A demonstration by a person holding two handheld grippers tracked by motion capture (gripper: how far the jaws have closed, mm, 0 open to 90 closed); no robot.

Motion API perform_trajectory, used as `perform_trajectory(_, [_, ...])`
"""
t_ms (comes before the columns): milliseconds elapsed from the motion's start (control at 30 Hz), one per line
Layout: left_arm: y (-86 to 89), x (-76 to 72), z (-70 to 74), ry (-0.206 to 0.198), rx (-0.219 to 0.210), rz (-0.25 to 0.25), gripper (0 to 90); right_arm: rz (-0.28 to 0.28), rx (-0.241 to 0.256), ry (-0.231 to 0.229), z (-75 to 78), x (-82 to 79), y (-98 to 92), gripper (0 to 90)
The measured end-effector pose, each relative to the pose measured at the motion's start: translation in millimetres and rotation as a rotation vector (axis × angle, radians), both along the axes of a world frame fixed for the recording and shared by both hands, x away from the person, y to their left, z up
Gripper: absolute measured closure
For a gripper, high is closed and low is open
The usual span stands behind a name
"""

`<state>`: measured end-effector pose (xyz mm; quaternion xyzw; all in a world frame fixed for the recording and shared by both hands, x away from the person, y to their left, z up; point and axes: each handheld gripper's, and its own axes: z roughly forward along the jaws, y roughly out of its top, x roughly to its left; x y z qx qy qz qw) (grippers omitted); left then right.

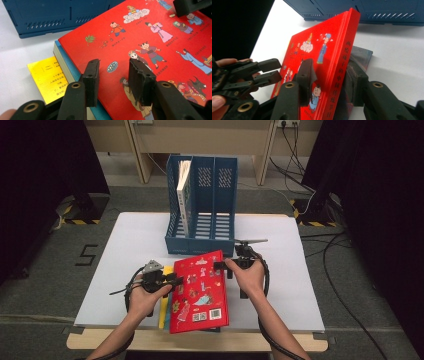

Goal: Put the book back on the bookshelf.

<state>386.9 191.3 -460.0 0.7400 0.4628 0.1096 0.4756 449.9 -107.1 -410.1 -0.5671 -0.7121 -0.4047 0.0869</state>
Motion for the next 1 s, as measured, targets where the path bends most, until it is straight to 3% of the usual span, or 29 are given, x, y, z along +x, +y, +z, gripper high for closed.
perform_trajectory(233, [2.0, -0.7, 2.2, -0.001, 0.002, 0.007, 59.3, 0.001, 0.048, 0.012, 5.9, 0.0, -2.1, 67.7])
perform_trajectory(300, [5.8, 0.1, 2.7, 0.005, 0.003, 0.04, 61.1, 0.009, 0.049, 0.009, 7.1, 0.6, -2.3, 67.7])
perform_trajectory(367, [12.6, 1.8, 2.0, 0.047, -0.001, 0.102, 69.6, 0.01, 0.021, 0.005, 6.9, 0.3, -1.0, 67.2])
perform_trajectory(433, [15.8, 2.4, 0.3, 0.06, 0.035, 0.131, 74.6, 0.005, 0.021, 0.017, 4.7, 1.3, -1.6, 67.2])
perform_trajectory(533, [15.4, 1.8, -2.9, 0.063, 0.092, 0.131, 76.2, 0.0, 0.02, 0.026, 3.5, 1.3, -2.3, 67.1])
perform_trajectory(633, [12.0, 1.4, -3.6, 0.054, 0.117, 0.114, 78.8, -0.001, 0.016, 0.017, 5.0, 0.6, -1.7, 67.3])
perform_trajectory(1000, [10.4, 6.0, -3.4, 0.058, 0.149, 0.072, 82.2, 0.003, 0.014, -0.006, 12.0, -2.4, 1.1, 66.9])
